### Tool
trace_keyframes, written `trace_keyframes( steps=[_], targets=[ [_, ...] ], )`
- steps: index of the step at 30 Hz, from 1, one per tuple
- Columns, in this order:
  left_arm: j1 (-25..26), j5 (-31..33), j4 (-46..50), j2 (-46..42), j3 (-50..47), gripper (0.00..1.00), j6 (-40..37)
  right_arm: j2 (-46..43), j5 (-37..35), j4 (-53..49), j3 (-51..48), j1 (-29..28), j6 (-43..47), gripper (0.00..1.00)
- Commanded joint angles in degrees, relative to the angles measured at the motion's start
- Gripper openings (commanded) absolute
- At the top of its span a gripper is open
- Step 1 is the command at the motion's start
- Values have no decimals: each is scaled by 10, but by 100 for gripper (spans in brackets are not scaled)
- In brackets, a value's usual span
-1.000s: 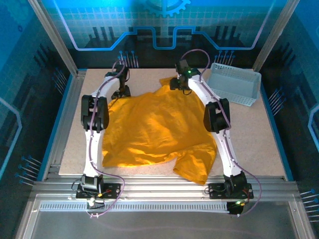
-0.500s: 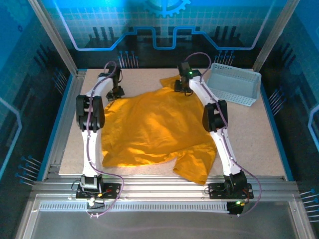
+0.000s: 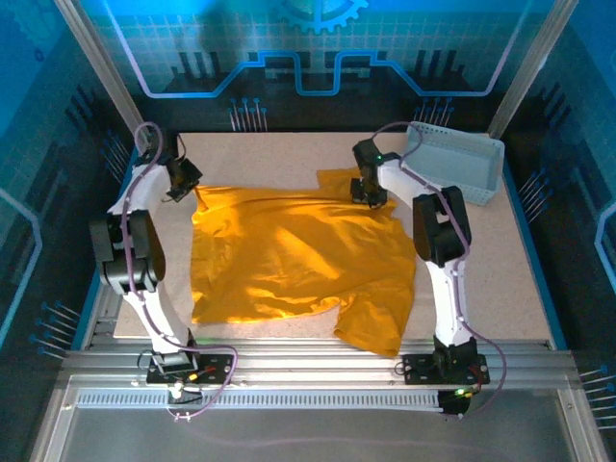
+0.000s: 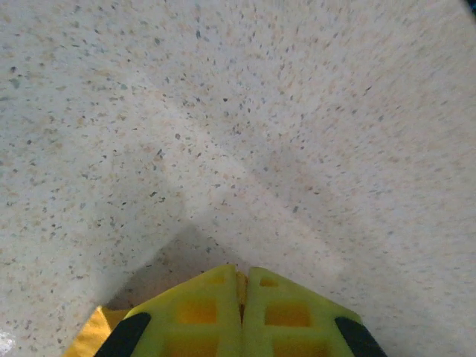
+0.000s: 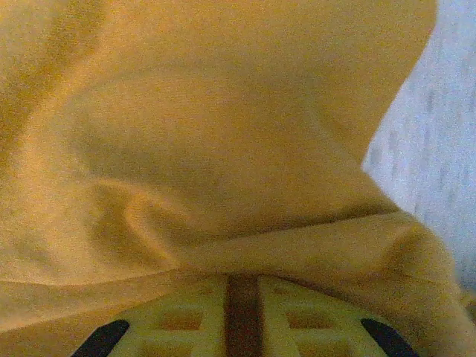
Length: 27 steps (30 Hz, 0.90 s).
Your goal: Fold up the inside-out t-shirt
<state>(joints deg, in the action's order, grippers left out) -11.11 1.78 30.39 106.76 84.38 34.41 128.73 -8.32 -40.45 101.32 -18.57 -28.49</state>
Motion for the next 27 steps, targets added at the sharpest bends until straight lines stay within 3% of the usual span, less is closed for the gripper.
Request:
trace_keyframes(
  steps=[1, 5, 8, 16, 27],
  targets=[
    [-12, -51, -50, -36, -53, 6, 37, -73, 18, 59, -100, -19, -22, 19],
    [-10, -88, -55, -41, -88, 7, 41, -129, 20, 83, -135, -25, -4, 28],
    [-5, -101, -58, -43, -115, 8, 44, -120, -12, 43, -59, -18, 20, 39],
    [-4, -103, -88, -67, -189, 11, 50, 15, -39, -25, 150, 25, 55, 42],
    [-2, -100, -91, -74, -200, 13, 50, 203, -43, -106, 389, 57, 88, 43]
  ],
)
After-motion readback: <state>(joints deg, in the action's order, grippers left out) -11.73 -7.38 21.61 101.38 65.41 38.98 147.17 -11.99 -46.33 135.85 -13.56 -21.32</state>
